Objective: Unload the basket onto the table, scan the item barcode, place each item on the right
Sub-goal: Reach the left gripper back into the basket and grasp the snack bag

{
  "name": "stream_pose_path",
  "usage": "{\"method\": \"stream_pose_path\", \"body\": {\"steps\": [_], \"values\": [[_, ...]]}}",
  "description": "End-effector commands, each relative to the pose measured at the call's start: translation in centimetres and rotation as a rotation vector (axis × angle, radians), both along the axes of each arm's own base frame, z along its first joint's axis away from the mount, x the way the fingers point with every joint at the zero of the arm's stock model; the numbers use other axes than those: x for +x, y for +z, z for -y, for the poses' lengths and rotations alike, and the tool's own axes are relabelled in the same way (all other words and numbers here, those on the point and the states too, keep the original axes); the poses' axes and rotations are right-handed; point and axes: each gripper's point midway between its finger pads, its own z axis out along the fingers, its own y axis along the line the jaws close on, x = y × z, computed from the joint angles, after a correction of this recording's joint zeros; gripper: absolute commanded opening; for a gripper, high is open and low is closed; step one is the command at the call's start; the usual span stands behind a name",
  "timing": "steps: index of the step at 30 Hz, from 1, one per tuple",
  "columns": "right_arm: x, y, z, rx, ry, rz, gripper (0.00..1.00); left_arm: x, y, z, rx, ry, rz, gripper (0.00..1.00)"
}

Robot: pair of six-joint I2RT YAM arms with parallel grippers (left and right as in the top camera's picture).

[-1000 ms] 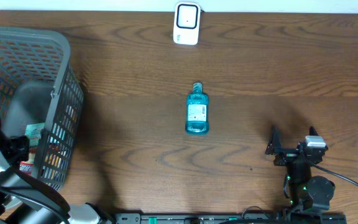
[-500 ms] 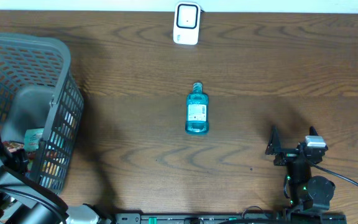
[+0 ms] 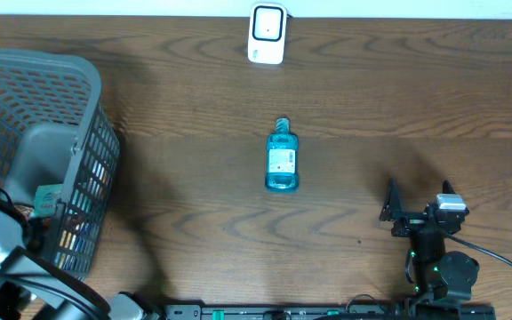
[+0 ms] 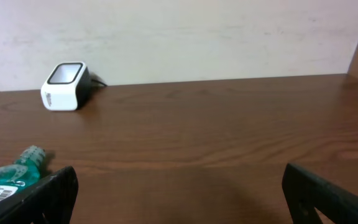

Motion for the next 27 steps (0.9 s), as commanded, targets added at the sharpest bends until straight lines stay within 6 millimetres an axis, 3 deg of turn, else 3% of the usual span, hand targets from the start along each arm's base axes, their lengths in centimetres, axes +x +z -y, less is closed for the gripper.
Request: {"method": "stream_pose_path", "body": {"steps": [1, 5, 10, 16, 22, 27], "values": [[0.0, -0.1, -0.4, 0.013, 0.015, 0.000, 0.99, -2.9, -5.5, 5.2, -0.186, 0.023, -0.052, 0.46], [0.0, 0.0, -0.4, 0.013, 0.015, 0.000, 0.99, -3.2, -6.8, 7.5, -0.255, 0.026, -0.021, 0.07], [0.0, 0.0, -0.4, 0.013, 0.015, 0.000, 0.99, -2.5, -6.5, 8.4, -0.304, 0.013, 0.018, 0.07], [0.0, -0.1, -0.4, 0.013, 0.015, 0.000, 0.99, -0.5, -3.5, 7.6, -0.309, -0.014, 0.102, 0.07], [0.0, -0.1, -0.4, 0.013, 0.015, 0.000, 0.99, 3.5, 1.0, 6.3, -0.239, -0.133, 0.311, 0.07], [0.0, 0.0, -0.4, 0.013, 0.015, 0.000, 0.99, 6.2, 6.0, 5.7, -0.140, -0.191, 0.500, 0.07]]}}
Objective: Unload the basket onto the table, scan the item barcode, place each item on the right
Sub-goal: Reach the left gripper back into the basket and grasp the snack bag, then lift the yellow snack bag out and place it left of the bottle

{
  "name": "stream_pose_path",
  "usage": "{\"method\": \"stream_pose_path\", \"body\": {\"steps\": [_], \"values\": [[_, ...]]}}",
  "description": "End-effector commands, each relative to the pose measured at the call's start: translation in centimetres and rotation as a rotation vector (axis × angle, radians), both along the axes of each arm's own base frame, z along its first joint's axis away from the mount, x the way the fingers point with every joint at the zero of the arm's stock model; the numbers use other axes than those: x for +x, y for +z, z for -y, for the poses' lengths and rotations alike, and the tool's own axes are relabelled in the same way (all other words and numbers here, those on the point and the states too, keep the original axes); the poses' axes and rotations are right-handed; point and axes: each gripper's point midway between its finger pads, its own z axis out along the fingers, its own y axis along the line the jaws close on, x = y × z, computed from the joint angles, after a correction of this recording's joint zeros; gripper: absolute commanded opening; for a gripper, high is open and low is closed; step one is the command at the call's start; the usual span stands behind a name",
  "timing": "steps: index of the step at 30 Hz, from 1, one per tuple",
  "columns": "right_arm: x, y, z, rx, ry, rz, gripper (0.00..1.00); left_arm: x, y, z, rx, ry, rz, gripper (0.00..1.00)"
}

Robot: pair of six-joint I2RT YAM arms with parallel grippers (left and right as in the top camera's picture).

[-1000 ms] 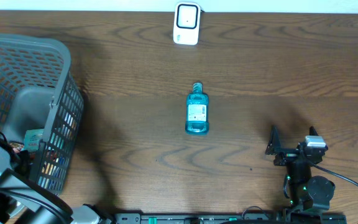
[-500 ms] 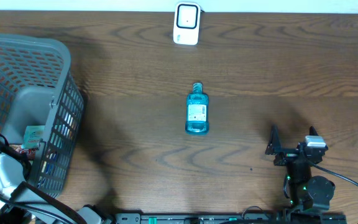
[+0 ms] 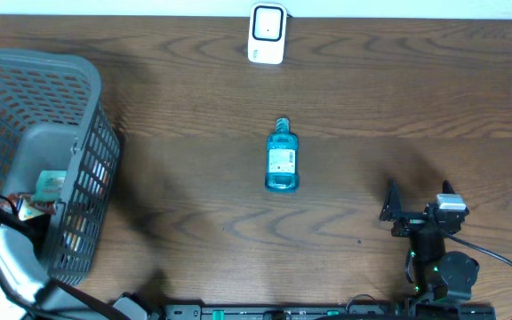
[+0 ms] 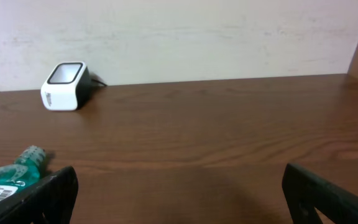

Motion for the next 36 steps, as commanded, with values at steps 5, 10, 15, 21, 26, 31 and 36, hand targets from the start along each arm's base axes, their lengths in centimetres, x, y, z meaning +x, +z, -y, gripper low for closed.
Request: {"method": "stream_pose_path", "body": {"steps": [5, 10, 15, 21, 26, 31, 36], "values": [[0.0, -0.1, -0.4, 0.013, 0.015, 0.000, 0.99, 4.8, 9.8, 0.4, 0.142, -0.118, 0.374, 0.07], [0.0, -0.1, -0.4, 0.013, 0.015, 0.000, 0.99, 5.3, 14.3, -0.6, 0.278, -0.151, 0.438, 0.07], [0.0, -0.1, -0.4, 0.013, 0.015, 0.000, 0.99, 5.7, 16.2, -1.8, 0.360, -0.177, 0.453, 0.07], [0.0, -0.1, -0.4, 0.013, 0.015, 0.000, 0.99, 7.8, 19.2, -3.2, 0.471, -0.218, 0.571, 0.07], [0.0, -0.1, -0.4, 0.013, 0.015, 0.000, 0.99, 9.7, 23.8, -3.2, 0.539, -0.265, 0.725, 0.07], [0.0, -0.1, -0.4, 0.013, 0.015, 0.000, 0.99, 12.6, 31.3, 1.1, 0.508, -0.472, 1.046, 0.07], [0.0, -0.1, -0.4, 0.013, 0.015, 0.000, 0.99, 14.9, 36.2, 7.5, 0.422, -0.677, 1.255, 0.07]]}}
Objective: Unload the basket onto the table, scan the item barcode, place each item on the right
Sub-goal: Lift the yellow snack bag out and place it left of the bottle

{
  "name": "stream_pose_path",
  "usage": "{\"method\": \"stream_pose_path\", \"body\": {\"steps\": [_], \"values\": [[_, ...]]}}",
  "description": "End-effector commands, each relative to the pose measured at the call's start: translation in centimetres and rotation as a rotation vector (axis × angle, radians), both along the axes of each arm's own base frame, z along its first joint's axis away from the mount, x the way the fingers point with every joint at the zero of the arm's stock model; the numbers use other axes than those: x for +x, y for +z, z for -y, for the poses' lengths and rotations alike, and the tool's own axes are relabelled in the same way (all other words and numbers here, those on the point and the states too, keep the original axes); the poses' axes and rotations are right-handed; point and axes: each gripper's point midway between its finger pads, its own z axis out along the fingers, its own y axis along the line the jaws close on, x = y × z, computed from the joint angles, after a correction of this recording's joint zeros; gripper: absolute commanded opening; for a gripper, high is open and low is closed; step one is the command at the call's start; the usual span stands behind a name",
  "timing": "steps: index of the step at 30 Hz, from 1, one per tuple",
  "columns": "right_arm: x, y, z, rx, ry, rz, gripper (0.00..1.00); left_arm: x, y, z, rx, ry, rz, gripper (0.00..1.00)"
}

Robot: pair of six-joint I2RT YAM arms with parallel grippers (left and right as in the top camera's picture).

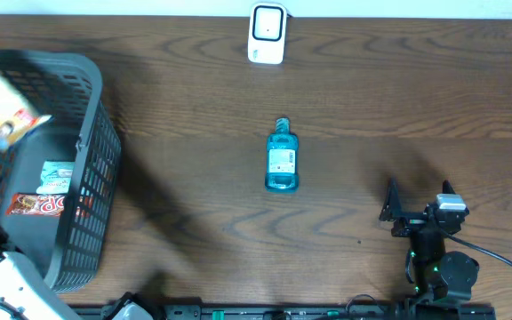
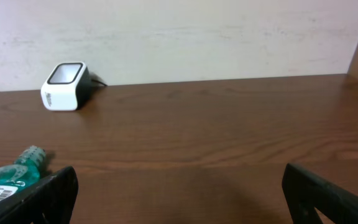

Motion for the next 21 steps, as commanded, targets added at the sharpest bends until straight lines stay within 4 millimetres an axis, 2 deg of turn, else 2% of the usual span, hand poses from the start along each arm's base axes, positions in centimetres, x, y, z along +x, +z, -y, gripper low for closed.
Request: {"method": "stream_pose_path", "body": {"steps": [1, 3, 5, 8, 12, 16, 21], "values": [[0.0, -0.1, -0.4, 0.013, 0.015, 0.000, 0.99, 1.6, 4.7, 8.1, -0.011, -0.315, 0.121, 0.07], [0.0, -0.1, -0.4, 0.013, 0.015, 0.000, 0.99, 2.6, 5.6, 11.2, 0.018, -0.405, 0.152, 0.07], [0.0, -0.1, -0.4, 0.013, 0.015, 0.000, 0.99, 3.6, 5.6, 14.1, 0.020, -0.455, 0.152, 0.07], [0.0, -0.1, -0.4, 0.013, 0.015, 0.000, 0.99, 5.0, 5.0, 19.1, 0.014, -0.537, 0.134, 0.07], [0.0, 0.0, -0.4, 0.013, 0.015, 0.000, 0.99, 6.4, 3.2, 25.5, 0.064, -0.634, 0.090, 0.07], [0.0, -0.1, -0.4, 0.013, 0.015, 0.000, 0.99, 7.8, -0.4, 31.6, 0.124, -0.739, 0.006, 0.07], [0.0, -0.1, -0.4, 0.013, 0.015, 0.000, 0.99, 9.2, -7.2, 37.2, 0.168, -0.859, -0.159, 0.07]]}}
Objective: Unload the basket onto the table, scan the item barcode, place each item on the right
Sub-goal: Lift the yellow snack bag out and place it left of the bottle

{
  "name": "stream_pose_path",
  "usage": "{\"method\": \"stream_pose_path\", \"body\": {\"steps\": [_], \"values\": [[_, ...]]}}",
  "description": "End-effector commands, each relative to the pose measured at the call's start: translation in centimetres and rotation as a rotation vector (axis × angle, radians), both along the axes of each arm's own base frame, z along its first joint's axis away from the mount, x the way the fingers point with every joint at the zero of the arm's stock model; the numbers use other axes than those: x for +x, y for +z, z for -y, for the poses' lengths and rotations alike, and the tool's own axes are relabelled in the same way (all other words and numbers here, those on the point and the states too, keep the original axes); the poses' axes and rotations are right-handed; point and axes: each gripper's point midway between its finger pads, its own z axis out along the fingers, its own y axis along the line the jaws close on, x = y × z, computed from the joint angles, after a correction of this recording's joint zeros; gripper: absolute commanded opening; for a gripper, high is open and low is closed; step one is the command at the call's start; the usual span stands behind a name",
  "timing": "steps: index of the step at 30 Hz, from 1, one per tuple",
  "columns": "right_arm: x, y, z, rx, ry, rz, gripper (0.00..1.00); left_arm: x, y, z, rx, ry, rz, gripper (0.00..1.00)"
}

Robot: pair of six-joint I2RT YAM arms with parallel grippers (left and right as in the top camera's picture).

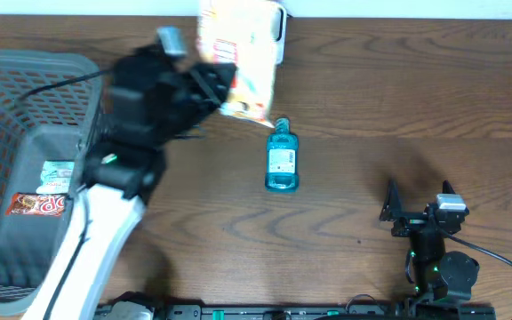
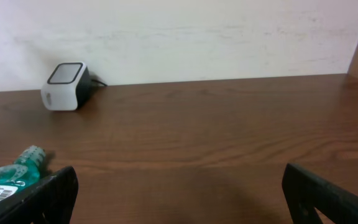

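Note:
My left gripper is shut on a yellow, white and orange snack packet, held high over the back of the table; both are blurred. The packet covers most of the white barcode scanner, which shows whole in the right wrist view as the scanner by the wall. A blue mouthwash bottle lies in the table's middle, and the bottle appears low left in the right wrist view. My right gripper rests open near the front right, its jaws wide apart with nothing between them.
A grey mesh basket stands at the left, holding a red packet and a teal item. The left arm's white forearm runs from the front edge up past the basket's right side.
The left arm has moved from the far left above the basket to the back middle, carrying the packet, which now hangs in front of the scanner. The right arm and bottle are unmoved.
At first the left arm was low at the basket's front left corner. Then it was inside the basket by the items. Later it held the packet high over the basket's left side, and now holds it over the scanner. The right gripper stayed open throughout.

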Motion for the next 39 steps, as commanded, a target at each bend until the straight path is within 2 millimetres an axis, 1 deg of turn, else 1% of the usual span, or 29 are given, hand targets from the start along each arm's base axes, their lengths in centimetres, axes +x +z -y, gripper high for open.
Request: {"method": "stream_pose_path", "body": {"steps": [1, 2, 3, 6, 7, 10, 11, 12, 14, 17, 20, 24, 32, 34, 37, 39], "values": [[0.0, -0.1, -0.4, 0.013, 0.015, 0.000, 0.99, 1.8, -4.3, 2.7, 0.115, -0.032, -0.046, 0.07], [0.0, -0.1, -0.4, 0.013, 0.015, 0.000, 0.99, 1.8, -4.8, 2.9, 0.119, -0.037, -0.057, 0.07], [0.0, -0.1, -0.4, 0.013, 0.015, 0.000, 0.99, 2.3, -7.1, 3.7, 0.142, -0.054, -0.105, 0.07], [0.0, -0.1, -0.4, 0.013, 0.015, 0.000, 0.99, 2.8, -10.3, 4.5, 0.176, -0.062, -0.175, 0.07], [0.0, -0.1, -0.4, 0.013, 0.015, 0.000, 0.99, 2.9, -11.8, 4.5, 0.201, -0.054, -0.207, 0.07], [0.0, -0.1, -0.4, 0.013, 0.015, 0.000, 0.99, 2.9, -15.5, 3.3, 0.307, -0.005, -0.289, 0.07], [0.0, 0.0, -0.4, 0.013, 0.015, 0.000, 0.99, 2.8, -16.8, 2.6, 0.354, 0.020, -0.321, 0.07], [0.0, -0.1, -0.4, 0.013, 0.015, 0.000, 0.99, 2.4, -18.5, 1.3, 0.428, 0.057, -0.366, 0.07], [0.0, -0.1, -0.4, 0.013, 0.015, 0.000, 0.99, 2.1, -19.9, 0.1, 0.509, 0.074, -0.396, 0.07], [0.0, -0.1, -0.4, 0.013, 0.015, 0.000, 0.99, 1.7, -21.2, -1.0, 0.591, 0.079, -0.420, 0.07], [0.0, -0.1, -0.4, 0.013, 0.015, 0.000, 0.99, 1.3, -22.6, -1.4, 0.649, 0.044, -0.441, 0.07], [0.0, -0.1, -0.4, 0.013, 0.015, 0.000, 0.99, 1.0, -24.2, -2.3, 0.706, 0.064, -0.483, 0.07], [0.0, -0.1, -0.4, 0.013, 0.015, 0.000, 0.99, 0.4, -26.8, -2.6, 0.726, 0.065, -0.556, 0.07], [0.0, -0.1, -0.4, 0.013, 0.015, 0.000, 0.99, -0.2, -27.5, -2.8, 0.691, 0.118, -0.617, 0.07], [0.0, -0.1, -0.4, 0.013, 0.015, 0.000, 0.99, -2.0, -28.3, -3.2, 0.635, 0.210, -0.738, 0.07], [0.0, 0.0, -0.4, 0.013, 0.015, 0.000, 0.99, -3.1, -28.6, -3.3, 0.644, 0.219, -0.781, 0.08]]}}
